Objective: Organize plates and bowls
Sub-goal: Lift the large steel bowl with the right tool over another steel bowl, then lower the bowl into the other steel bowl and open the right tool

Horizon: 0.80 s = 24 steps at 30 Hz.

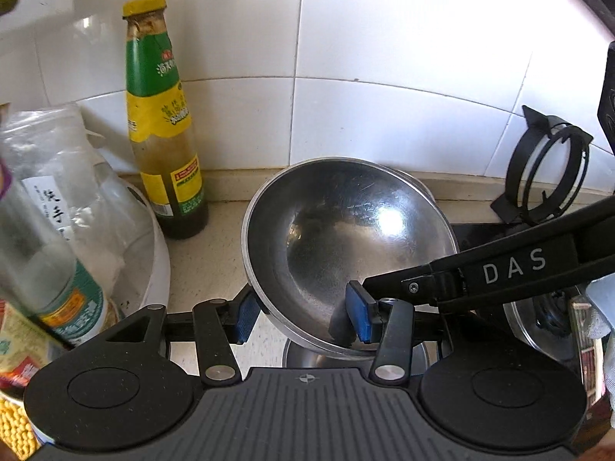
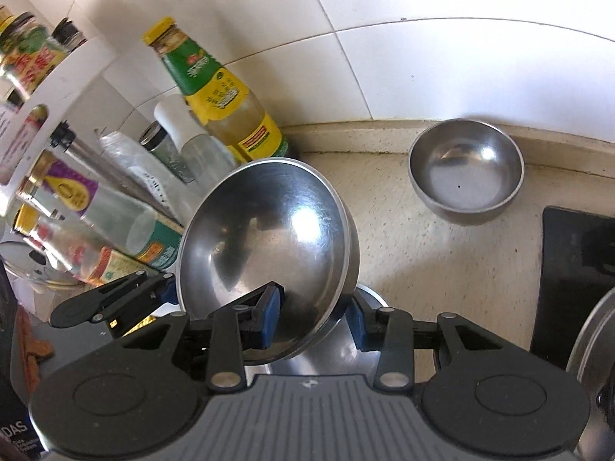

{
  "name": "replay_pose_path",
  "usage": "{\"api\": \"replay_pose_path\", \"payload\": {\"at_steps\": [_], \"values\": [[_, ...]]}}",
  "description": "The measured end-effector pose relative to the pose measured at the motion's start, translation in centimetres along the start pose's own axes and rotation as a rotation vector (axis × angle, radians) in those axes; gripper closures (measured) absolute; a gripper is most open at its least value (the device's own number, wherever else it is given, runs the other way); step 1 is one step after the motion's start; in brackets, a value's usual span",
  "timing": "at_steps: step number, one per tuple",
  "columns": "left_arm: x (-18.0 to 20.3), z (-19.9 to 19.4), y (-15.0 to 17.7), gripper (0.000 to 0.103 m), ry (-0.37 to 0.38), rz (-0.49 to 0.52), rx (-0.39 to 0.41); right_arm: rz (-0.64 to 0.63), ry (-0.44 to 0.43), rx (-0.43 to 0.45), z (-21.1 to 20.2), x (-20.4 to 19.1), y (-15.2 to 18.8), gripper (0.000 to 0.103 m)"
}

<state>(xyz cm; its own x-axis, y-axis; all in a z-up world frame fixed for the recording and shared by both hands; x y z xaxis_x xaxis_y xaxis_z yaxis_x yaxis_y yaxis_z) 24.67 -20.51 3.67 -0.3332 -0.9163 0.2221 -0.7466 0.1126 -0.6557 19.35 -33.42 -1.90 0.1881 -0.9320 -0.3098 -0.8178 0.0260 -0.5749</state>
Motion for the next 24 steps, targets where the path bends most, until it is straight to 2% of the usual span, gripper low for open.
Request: {"api": "replay_pose_path", "payload": {"at_steps": [9,24], "values": [[-0.2,-1.6,2.2,0.047,-0.001,0.017,-0.023,0.017,-0.001,-0.041,-0.1,-1.2,2.3,0.049],[-0.8,-0.2,3.8,0.044,0.005,0.016,-0.099,0.047,0.005,-0.112,1.8,-0.2,3.8,0.049]]}}
Point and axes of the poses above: each gripper's, at about its wrist camera, not at the fingertips, and z roughly the way its jaws point, x to its right, y to its underside, the point moved 1 cm from there along z, roughly the way its jaws point, and after that the axes turned 14 degrees about -z, right-handed, at the moved point
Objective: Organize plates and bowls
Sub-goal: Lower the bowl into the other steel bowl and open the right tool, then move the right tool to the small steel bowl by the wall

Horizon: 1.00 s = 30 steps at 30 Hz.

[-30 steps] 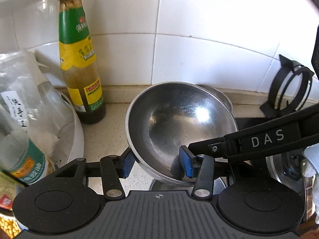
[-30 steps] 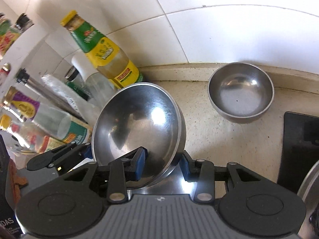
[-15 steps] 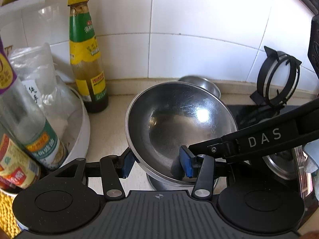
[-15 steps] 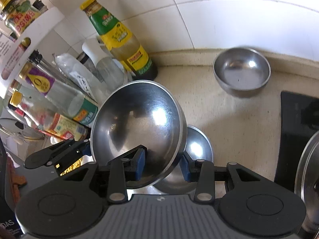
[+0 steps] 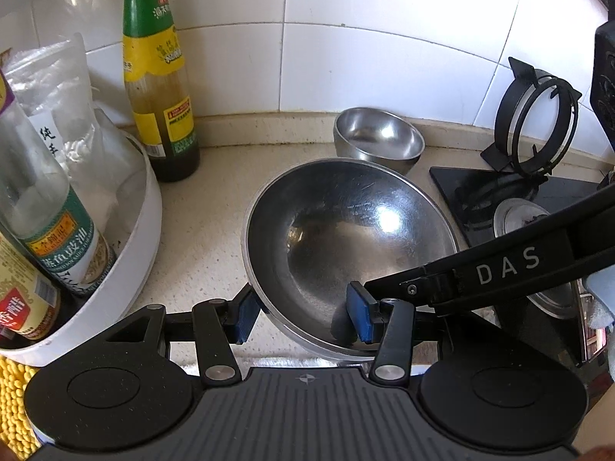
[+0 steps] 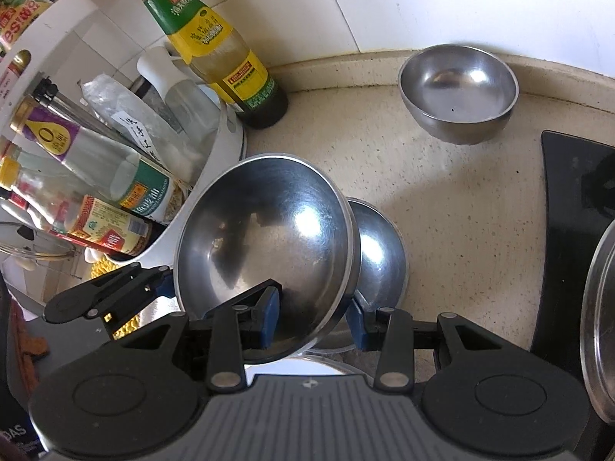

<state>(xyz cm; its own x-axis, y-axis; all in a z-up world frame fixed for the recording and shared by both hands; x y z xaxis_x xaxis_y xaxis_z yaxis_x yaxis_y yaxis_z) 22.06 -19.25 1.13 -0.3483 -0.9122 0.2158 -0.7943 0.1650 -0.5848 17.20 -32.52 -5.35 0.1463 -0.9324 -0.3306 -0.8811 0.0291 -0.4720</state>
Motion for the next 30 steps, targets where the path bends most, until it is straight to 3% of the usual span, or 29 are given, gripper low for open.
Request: {"api": "replay_pose_path", "payload": {"at_steps": [6,12,30], "values": [[-0.2,-0.1,0.2,0.039,-0.003,-0.004,0.004,0.005,0.047,-0.021,-0.5,1.0,0.4,0.042],[-0.3,-0.8,0.1,0.036,-0.018,-0.01,0.029,0.004,0.069,0.0,-1.7,1.8,1.1,0.042],[0.5,-2.0,0.8,0.029,-0.043,0.011,0.054,-0.012,0.044,-0.012,0.2,1.7,1.7,0.042]]}}
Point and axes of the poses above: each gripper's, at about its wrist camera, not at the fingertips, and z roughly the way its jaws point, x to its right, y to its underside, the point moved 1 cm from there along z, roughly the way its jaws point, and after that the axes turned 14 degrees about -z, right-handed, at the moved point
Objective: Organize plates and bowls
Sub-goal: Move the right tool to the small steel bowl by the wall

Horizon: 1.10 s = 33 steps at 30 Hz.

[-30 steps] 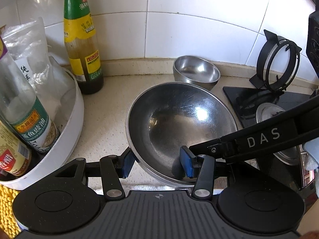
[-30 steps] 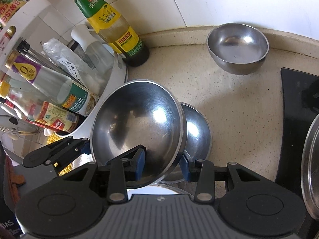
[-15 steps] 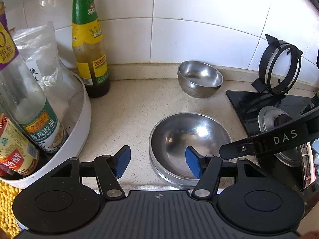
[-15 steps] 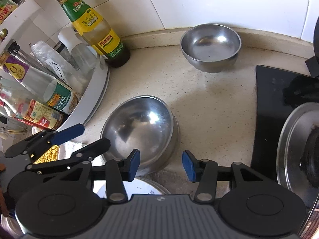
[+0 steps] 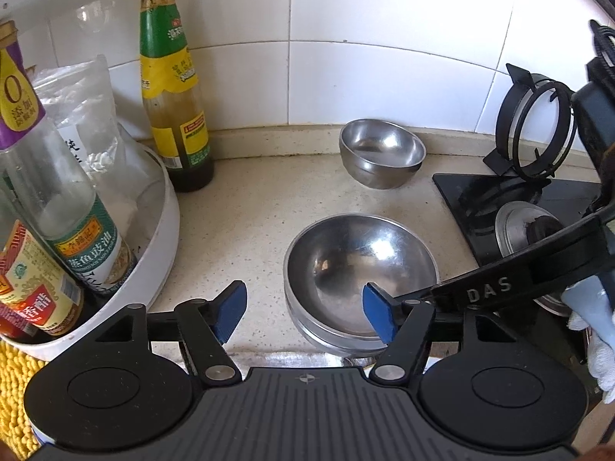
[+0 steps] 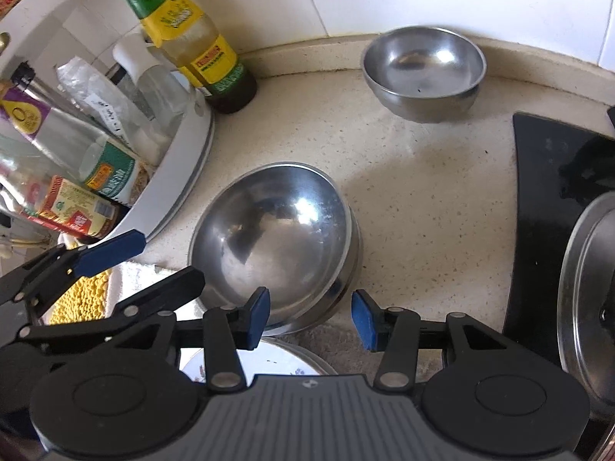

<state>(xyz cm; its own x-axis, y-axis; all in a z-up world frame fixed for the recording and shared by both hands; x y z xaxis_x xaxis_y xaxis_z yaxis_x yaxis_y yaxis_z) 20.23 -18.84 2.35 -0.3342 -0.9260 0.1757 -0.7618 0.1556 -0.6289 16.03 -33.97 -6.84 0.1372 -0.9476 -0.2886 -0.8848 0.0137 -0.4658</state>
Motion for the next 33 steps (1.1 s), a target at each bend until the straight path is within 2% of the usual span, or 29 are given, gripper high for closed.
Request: {"api": "replay_pose_path", "payload": {"at_steps": [5,15,19,25,28,33], "values": [[0.0,0.0,-0.5,0.029,-0.013,0.0,0.008,0.015,-0.013,0.034,-1.5,0.8,-0.4,0.041],[1.3,0.8,-2.3,0.025,-0.036,0.057,0.027,0.04,0.023,0.062,-3.4,3.5,-1.5,0.041],[2.3,1.6,-3.3,0.019,-0.054,0.095,0.03,0.055,0.034,0.072,-3.9,4.9,-2.2,0.041],[3.9,3.5,-5.7,0.014,-0.059,0.135,0.02,0.093,0.058,0.09,-4.2,7.2,-3.4,0.04],[4.8,4.8,-7.1,0.013,-0.066,0.153,0.01,0.124,0.068,0.105,-4.2,8.6,-4.2,0.034],[5.7,7.6,-9.5,0.012,-0.072,0.159,-0.022,0.159,0.083,0.124,-3.7,10.7,-5.6,0.034]]}}
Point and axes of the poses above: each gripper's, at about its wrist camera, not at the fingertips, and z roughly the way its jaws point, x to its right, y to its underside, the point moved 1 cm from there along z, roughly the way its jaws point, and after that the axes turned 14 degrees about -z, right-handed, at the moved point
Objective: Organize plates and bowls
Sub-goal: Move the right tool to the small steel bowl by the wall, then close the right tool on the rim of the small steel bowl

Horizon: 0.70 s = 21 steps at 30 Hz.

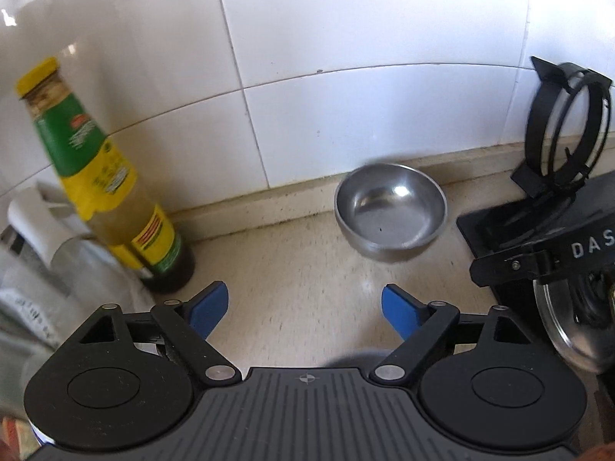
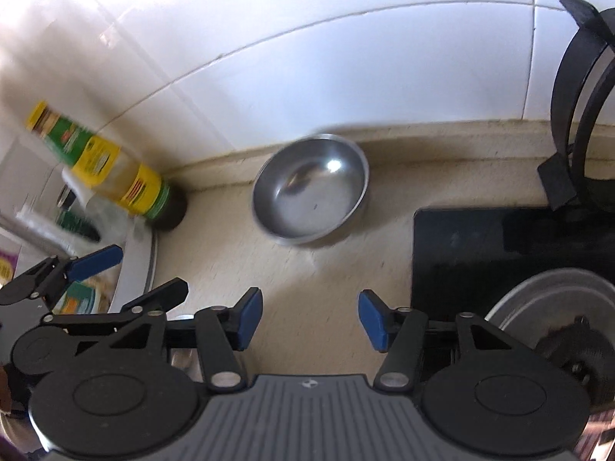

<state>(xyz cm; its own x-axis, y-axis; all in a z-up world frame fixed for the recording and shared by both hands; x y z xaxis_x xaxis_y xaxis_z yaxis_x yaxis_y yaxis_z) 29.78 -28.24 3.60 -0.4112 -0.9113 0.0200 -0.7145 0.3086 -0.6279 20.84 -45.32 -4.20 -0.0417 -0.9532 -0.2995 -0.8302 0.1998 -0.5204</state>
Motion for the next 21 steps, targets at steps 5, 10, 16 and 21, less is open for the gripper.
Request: {"api": "replay_pose_path", "payload": {"at_steps": [5,10,16,21], "values": [[0.7,2.6,-1.9,0.012,-0.017,0.013,-0.015,0.033,0.017,0.006,1.4,1.7,-1.4,0.034],[0.9,5.1,-3.5,0.011,-0.002,-0.011,-0.037,0.085,0.027,0.033,2.4,3.2,-2.4,0.034],[1.8,8.1,-4.6,0.011,-0.014,-0.007,-0.052,0.108,0.02,0.032,4.5,3.8,-3.5,0.034],[2.4,9.9,-4.7,0.011,-0.015,-0.002,-0.068,0.115,0.024,0.014,6.1,4.0,-3.7,0.034]]}}
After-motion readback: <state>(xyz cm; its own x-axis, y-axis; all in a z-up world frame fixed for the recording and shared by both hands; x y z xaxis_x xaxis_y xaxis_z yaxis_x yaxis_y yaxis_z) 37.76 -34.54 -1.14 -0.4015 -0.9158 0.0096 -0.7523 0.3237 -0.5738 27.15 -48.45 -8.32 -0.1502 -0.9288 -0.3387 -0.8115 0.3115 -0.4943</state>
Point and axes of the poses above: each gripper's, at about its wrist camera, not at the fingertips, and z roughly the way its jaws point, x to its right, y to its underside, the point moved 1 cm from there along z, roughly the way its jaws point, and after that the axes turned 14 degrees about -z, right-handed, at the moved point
